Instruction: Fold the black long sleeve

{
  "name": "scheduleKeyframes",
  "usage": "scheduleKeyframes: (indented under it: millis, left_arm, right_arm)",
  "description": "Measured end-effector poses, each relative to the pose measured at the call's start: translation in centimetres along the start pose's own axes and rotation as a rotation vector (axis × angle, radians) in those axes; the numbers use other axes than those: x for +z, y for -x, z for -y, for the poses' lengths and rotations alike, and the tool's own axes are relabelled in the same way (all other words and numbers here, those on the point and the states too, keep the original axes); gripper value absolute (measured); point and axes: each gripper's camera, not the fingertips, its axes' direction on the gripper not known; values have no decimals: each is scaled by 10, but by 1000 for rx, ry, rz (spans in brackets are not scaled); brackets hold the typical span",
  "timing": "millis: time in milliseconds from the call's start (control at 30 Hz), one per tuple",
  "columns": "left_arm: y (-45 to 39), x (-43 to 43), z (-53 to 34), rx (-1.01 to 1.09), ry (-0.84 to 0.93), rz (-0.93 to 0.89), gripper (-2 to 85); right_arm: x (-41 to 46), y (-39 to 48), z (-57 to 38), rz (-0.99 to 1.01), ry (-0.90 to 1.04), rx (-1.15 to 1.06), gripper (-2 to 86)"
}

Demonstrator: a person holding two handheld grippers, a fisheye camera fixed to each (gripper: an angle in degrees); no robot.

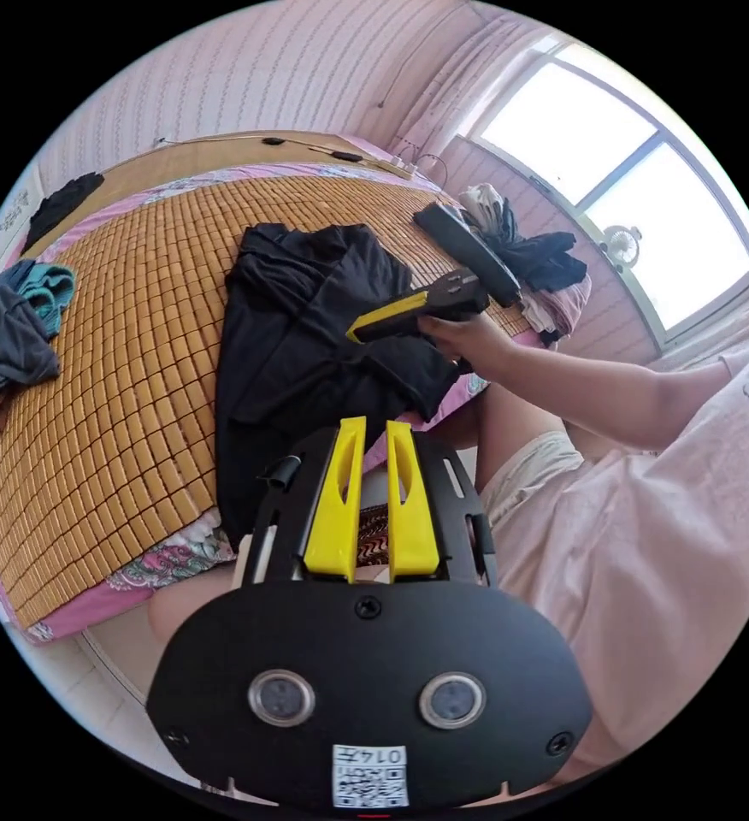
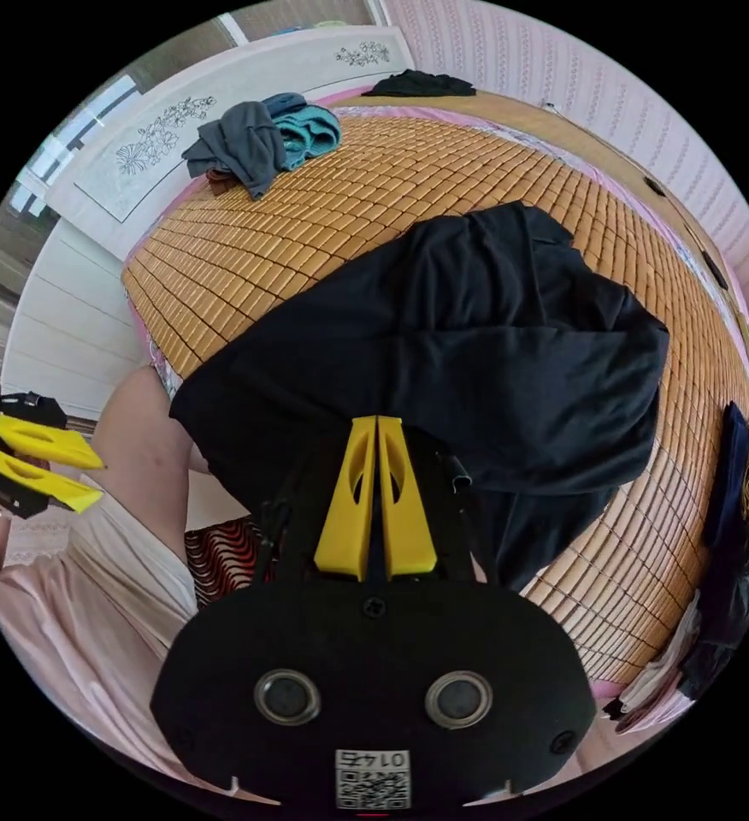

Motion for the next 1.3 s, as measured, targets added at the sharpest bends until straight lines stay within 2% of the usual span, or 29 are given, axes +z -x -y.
scheduleKeyframes:
  millis: [167,233,333,433,500,533,633,800,1000,1100,1200,1267,1300]
  left_arm:
    - [-44,49,33,160,59,-66,53]
    - [-56,59,39,188,56,-82,53]
    - [-73,74,39,212,62,-88,54]
    - [-83,87,34,201,66,-54,57]
    - [-85,92,32,190,77,-50,59]
    - [-87,95,31,189,84,-47,59]
    - [-92,101,31,196,86,-39,61]
    - [-103,117,38,240,101,-52,62]
    - [-120,159,67,335,152,3,75]
    - [-131,181,75,362,171,-6,79]
    - [-144,204,81,423,198,96,84]
    - [-140,227,85,408,290,155,78]
    - [-137,226,85,396,261,158,71]
  right_arm:
    - [-43,-37,-26,59,-178,136,2]
    - [-37,-32,-19,66,-141,97,6]
    - [-18,5,-2,27,-117,-86,34]
    - [15,51,13,-82,-14,-326,66]
    - [52,60,18,-128,181,-391,28]
    - [51,59,18,-116,158,-380,16]
    - [28,34,13,-33,66,-269,-4]
    - [-46,-51,-32,112,-234,62,-4]
    - [-103,-129,-121,89,-434,351,3]
    - [-83,-112,-107,76,-306,184,18]
    - [-45,-60,-70,8,-128,-114,75]
    - [-16,-35,-53,-43,-27,-242,93]
    - [1,-31,-46,28,48,-294,92]
